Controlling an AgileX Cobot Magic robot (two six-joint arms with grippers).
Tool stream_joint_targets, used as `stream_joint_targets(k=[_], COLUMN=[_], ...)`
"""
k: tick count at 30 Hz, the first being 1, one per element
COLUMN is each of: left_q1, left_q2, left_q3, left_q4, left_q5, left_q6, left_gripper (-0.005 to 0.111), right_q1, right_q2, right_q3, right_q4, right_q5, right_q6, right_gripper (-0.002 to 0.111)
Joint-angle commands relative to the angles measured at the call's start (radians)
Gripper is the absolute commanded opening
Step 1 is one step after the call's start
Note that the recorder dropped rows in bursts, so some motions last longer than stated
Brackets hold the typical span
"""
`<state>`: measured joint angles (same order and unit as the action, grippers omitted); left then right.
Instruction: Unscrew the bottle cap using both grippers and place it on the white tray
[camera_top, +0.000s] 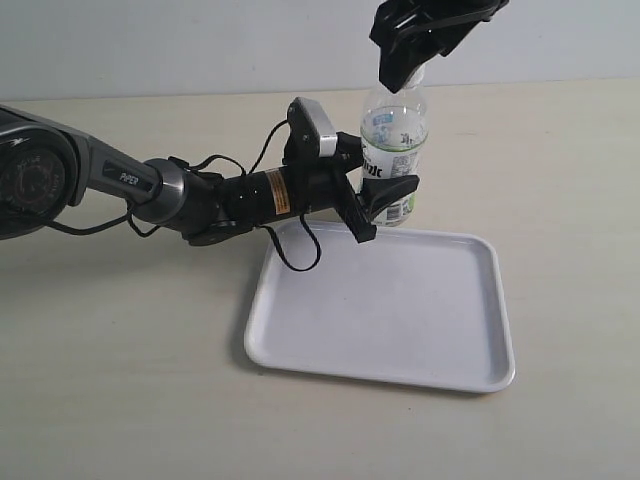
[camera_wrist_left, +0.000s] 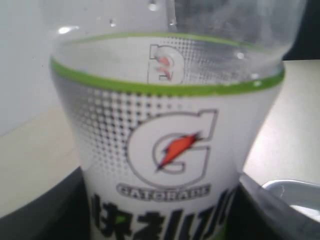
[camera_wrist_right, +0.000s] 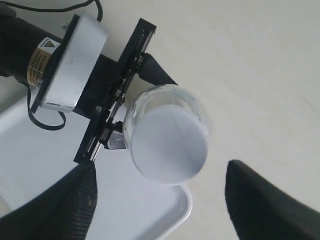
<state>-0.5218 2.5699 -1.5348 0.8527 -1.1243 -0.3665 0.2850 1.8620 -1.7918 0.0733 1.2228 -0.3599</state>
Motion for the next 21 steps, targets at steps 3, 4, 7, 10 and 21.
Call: stream_joint_targets(k=[3, 4, 7, 10, 21], left_q1=[0.002, 0.002, 0.002, 0.002, 0.002], left_q2=[-0.015, -0.015, -0.015, -0.015, -0.015], left_q3=[-0.006, -0.006, -0.006, -0.006, -0.006], left_q4=[-0.018, -0.018, -0.018, -0.018, -0.018], left_q5=[-0.004, -0.004, -0.004, -0.004, -0.004], left_q6=[-0.002, -0.002, -0.002, -0.002, -0.002], left_gripper=[0.0, 0.0, 0.0, 0.0, 0.0], right_q1=[0.001, 0.001, 0.001, 0.001, 0.001], right_q2=[-0.01, -0.01, -0.01, -0.01, 0.0], right_q3=[-0.011, -0.011, -0.011, -0.011, -0.011], right_q4=[0.01, 0.022, 0.051, 0.058, 0.047], right_q5=[-0.037, -0.043, -0.047, -0.053, -0.101], right_q6=[0.018, 0.018, 0.018, 0.018, 0.021], right_gripper=[0.065, 0.064, 0.064, 0.064, 0.064])
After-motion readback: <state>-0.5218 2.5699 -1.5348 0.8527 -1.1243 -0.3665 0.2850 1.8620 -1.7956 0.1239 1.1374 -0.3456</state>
